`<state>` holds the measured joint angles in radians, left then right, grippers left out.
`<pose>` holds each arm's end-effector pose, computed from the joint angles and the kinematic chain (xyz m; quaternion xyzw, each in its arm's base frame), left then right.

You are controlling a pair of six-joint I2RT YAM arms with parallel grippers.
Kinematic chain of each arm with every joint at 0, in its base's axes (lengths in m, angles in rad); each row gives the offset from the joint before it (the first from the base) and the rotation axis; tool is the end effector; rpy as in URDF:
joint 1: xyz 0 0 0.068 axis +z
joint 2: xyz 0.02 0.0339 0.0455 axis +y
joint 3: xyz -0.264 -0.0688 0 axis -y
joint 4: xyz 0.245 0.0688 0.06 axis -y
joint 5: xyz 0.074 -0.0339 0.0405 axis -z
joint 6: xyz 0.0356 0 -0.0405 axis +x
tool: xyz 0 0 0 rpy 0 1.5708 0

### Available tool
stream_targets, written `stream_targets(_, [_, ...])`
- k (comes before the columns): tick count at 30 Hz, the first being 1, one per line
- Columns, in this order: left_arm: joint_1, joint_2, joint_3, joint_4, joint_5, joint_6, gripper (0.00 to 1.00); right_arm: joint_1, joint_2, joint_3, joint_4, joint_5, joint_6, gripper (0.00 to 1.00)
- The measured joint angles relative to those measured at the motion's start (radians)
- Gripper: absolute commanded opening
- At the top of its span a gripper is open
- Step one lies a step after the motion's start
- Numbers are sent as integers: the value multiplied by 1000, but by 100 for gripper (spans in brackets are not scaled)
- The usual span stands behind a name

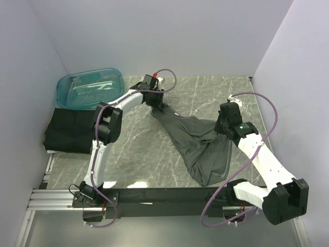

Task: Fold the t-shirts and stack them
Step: Flatten the tshirt out

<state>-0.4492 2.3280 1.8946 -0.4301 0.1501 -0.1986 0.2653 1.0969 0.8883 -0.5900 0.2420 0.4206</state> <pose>0.4660 -0.2305 0.1739 0.1427 0.9249 -0.1766 0.3050 0.2217 0.0514 0.2786 0.1167 0.9133 0.0204 0.3897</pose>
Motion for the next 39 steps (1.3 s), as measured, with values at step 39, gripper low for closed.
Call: stream_targets(39, [-271,-1081,-288,249,-470,-134,1,-11,-367,654,-21,82,-103,0])
